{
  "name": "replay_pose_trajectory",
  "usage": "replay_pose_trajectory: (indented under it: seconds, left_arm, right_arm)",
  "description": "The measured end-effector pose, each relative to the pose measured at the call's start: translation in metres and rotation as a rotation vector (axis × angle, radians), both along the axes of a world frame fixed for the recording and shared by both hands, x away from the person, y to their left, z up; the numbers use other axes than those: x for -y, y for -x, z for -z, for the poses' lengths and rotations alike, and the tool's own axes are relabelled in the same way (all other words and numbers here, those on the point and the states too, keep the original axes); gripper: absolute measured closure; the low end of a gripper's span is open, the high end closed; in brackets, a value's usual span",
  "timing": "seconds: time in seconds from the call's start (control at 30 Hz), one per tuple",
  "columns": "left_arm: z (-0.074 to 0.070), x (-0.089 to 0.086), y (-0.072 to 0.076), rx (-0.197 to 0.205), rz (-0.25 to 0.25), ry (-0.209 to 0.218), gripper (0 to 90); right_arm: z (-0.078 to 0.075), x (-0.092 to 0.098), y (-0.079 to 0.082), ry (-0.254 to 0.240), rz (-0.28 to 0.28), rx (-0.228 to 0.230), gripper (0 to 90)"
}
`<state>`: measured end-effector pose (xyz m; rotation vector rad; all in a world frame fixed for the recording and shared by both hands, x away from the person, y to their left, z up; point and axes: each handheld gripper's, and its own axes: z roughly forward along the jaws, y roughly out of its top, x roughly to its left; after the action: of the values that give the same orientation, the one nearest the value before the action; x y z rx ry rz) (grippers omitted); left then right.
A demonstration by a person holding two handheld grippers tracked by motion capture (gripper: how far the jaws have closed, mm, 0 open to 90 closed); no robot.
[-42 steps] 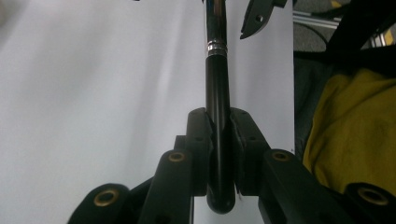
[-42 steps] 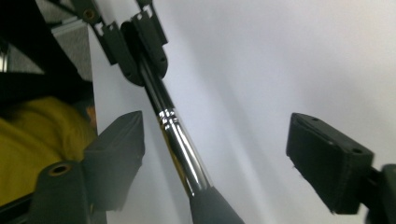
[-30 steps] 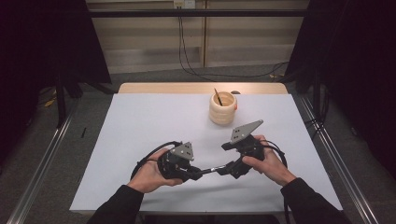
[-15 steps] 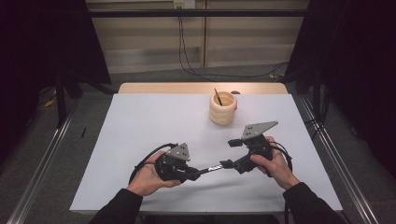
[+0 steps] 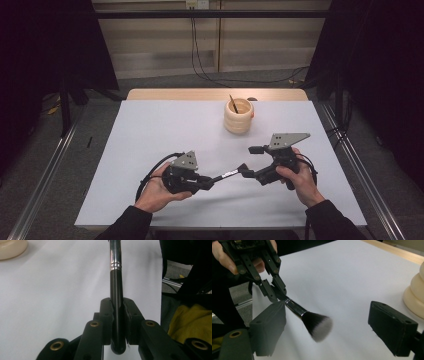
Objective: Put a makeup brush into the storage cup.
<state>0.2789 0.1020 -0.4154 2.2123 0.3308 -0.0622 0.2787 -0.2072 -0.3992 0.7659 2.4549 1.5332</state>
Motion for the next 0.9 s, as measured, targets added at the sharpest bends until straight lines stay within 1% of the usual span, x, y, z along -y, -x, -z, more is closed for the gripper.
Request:
replay_pose_trajectory:
  seconds: [0.03,0.07,0.1,0.13,0.17,0.2,0.23,0.27,0.33,0.4,0.5,0.53,0.57,0.6,0.67,0.7,0.73,0.8,0.9]
  left_arm:
    - [0.0,0.0,0.0,0.002,-0.002,0.0,79.4]
    - [-0.001,-0.001,0.001,0.008,-0.02,0.004,79.4]
    - [0.0,-0.002,0.0,0.009,-0.021,0.009,79.4]
    - [0.001,-0.003,0.0,0.007,-0.024,0.025,79.4]
    - [0.0,-0.004,0.0,0.013,-0.03,0.022,79.4]
    - [0.0,-0.005,-0.001,0.015,-0.029,0.025,79.4]
    - [0.0,-0.006,0.0,0.018,-0.037,0.043,79.4]
    - [-0.001,-0.007,0.0,0.022,-0.04,0.046,79.4]
    - [-0.003,-0.008,0.001,0.025,-0.046,0.068,79.4]
    - [-0.006,-0.01,0.001,0.035,-0.053,0.082,79.4]
    - [-0.008,-0.013,0.002,0.04,-0.059,0.113,79.4]
    - [-0.009,-0.014,0.003,0.041,-0.066,0.114,79.4]
    - [-0.01,-0.014,0.003,0.041,-0.054,0.121,79.4]
    - [-0.011,-0.014,0.004,0.045,-0.056,0.123,79.4]
    - [-0.011,-0.014,0.005,0.045,-0.055,0.137,79.4]
    - [-0.011,-0.013,0.006,0.048,-0.063,0.147,79.4]
    - [-0.011,-0.013,0.006,0.051,-0.06,0.151,79.4]
    - [-0.012,-0.013,0.006,0.057,-0.073,0.16,79.3]
    - [-0.012,-0.012,0.007,0.057,-0.085,0.192,79.3]
  right_arm:
    - [0.0,0.001,0.0,-0.005,0.002,0.003,14.5]
    - [-0.001,0.001,0.0,-0.015,0.001,0.004,14.3]
    - [0.0,0.002,0.0,-0.027,-0.01,0.009,13.7]
    - [0.0,0.001,0.0,-0.031,-0.012,0.014,12.7]
    - [0.001,0.001,-0.001,-0.04,-0.024,0.019,11.4]
    - [0.001,0.001,-0.002,-0.047,-0.025,0.022,10.4]
    - [0.001,0.001,-0.002,-0.053,-0.025,0.037,10.4]
    - [0.002,0.001,-0.002,-0.07,-0.033,0.044,10.1]
    - [0.002,0.001,-0.001,-0.079,-0.035,0.041,6.8]
    - [0.002,0.001,0.0,-0.093,-0.038,0.041,6.6]
    - [0.002,0.001,0.003,-0.096,-0.027,0.054,3.4]
    - [0.002,0.001,0.004,-0.095,-0.02,0.052,3.2]
    - [0.002,0.001,0.004,-0.096,-0.011,0.059,3.3]
    - [0.002,0.002,0.005,-0.115,-0.011,0.079,3.4]
    - [0.003,0.003,0.007,-0.13,0.004,0.098,3.3]
    - [0.004,0.004,0.008,-0.137,0.012,0.094,3.4]
    - [0.005,0.005,0.008,-0.149,0.004,0.076,3.8]
    - [0.007,0.007,0.009,-0.164,-0.005,0.063,5.5]
    - [0.006,0.007,0.009,-0.177,-0.019,0.052,5.9]
